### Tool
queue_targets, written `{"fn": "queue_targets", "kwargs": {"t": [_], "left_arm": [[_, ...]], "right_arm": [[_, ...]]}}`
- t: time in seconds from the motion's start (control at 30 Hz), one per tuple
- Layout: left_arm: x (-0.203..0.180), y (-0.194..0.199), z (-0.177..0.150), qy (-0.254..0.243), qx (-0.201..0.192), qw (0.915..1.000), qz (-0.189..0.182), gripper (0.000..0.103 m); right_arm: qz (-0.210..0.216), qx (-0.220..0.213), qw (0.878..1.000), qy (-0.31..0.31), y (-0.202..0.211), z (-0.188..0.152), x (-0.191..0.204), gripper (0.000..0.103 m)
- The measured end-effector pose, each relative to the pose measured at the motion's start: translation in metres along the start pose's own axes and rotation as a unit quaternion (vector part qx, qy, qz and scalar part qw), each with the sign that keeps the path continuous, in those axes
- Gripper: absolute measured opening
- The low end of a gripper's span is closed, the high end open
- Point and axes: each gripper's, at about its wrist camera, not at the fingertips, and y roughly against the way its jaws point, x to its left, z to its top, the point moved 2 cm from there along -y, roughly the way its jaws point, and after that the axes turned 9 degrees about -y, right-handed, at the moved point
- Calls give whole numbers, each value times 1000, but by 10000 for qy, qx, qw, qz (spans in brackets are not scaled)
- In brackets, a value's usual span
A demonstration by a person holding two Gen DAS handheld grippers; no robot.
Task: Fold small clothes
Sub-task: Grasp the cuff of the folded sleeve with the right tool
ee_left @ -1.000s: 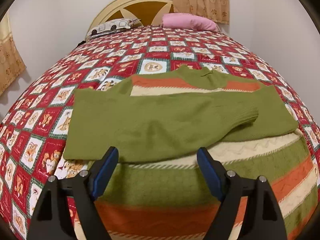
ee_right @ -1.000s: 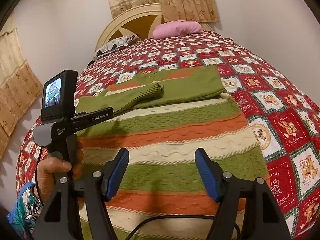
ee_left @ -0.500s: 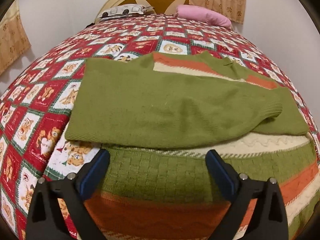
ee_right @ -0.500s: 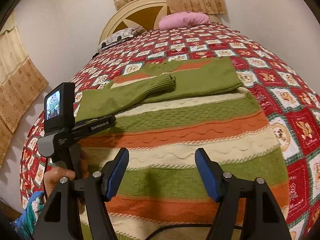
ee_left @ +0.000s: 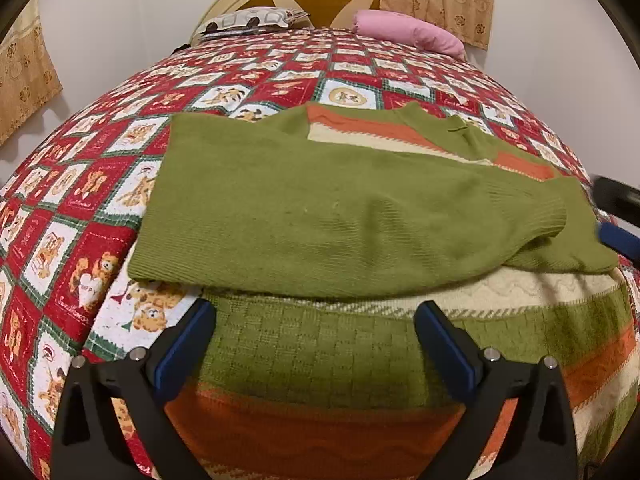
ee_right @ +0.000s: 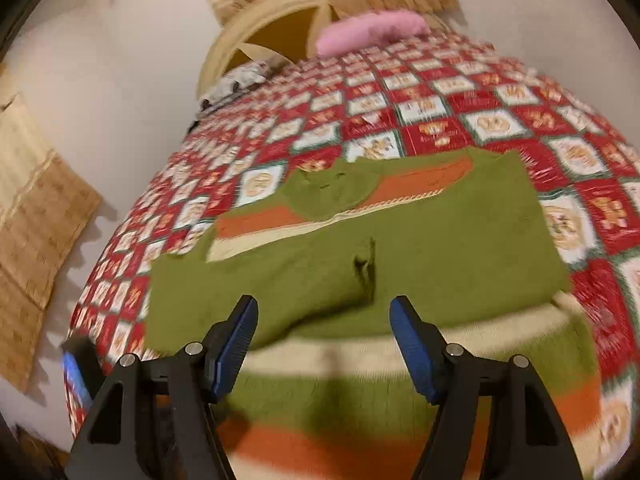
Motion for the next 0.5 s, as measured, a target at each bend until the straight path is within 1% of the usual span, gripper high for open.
{"fn": "queue_targets", "kwargs": {"t": [0.07,0.17,0.2,0.27,0.33,0.37,0.4,0.43,0.5], "left_arm": [[0,0,0,3,5,10000,-3,103],[0,-1,0,6,6,10000,-10,103],[-1,-1,0,6,13,10000,-10,103],[-1,-1,0,10,12,10000,-11,103],[-1,-2,1,16,16,10000,-20,103],[-1,-2,1,22,16,10000,-23,103],[-1,-2,1,20,17,10000,-23,103],[-1,-2,1,23,14,10000,-25,103],[-1,-2,1,23,13,10000,-26,103]], "right_arm": [[-180,162,9997,11,-28,10,-4,69],[-388,421,9984,3,-57,12,-10,69],[-384,424,9984,-15,-62,11,-12,69],[-393,291,9987,149,-64,12,-8,69],[-323,378,9983,288,-69,13,0,52],[-335,463,9978,344,-72,12,3,37],[-388,501,9970,435,-74,10,5,28],[-498,464,9958,605,-76,9,8,24],[-581,454,9942,787,-77,7,13,16]]}}
